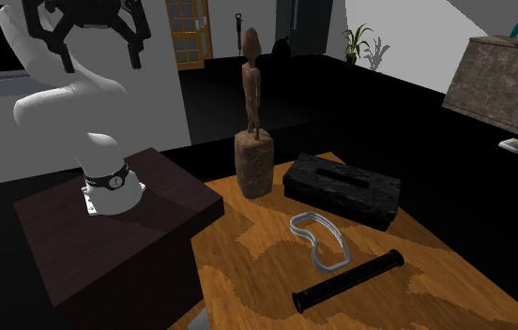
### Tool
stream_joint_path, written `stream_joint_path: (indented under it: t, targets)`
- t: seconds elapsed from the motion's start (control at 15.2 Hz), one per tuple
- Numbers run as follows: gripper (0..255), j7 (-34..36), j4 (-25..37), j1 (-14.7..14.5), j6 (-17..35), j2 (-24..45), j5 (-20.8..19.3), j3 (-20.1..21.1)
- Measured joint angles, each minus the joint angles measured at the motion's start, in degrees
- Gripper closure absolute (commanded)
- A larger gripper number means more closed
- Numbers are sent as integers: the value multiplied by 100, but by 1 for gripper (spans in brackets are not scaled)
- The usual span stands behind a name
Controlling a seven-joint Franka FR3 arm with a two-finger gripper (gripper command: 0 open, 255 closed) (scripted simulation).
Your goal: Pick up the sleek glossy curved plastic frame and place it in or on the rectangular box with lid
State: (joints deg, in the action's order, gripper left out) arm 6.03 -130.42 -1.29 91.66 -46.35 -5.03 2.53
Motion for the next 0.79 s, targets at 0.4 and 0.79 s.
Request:
stream_joint_path:
  t: [0.4, 0.79]
  targets:
    - [0, 280, -414, -92, 570, 255, 149, 240]
    - [0, 671, -791, -207, 1486, 924, 320, 596]
